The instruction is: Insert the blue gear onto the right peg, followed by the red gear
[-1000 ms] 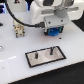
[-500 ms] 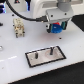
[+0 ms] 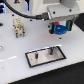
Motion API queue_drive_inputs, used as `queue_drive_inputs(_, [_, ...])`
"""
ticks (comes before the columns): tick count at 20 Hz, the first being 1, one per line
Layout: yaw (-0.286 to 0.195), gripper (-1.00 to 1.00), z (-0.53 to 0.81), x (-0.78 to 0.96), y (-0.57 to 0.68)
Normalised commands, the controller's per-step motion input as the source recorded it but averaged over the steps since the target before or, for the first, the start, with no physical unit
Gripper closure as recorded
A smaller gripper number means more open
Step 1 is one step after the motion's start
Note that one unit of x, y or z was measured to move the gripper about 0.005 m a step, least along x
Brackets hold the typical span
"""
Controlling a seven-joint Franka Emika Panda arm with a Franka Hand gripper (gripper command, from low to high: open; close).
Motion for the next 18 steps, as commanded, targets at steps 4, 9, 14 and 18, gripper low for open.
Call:
queue_drive_inputs(4, [0.000,1.00,0.34,0.76,-0.29])
queue_drive_inputs(9, [0.000,1.00,0.26,0.74,-0.29])
queue_drive_inputs(14, [0.000,1.00,0.16,0.69,-0.21])
queue_drive_inputs(18, [0.000,1.00,-0.01,0.53,-0.09])
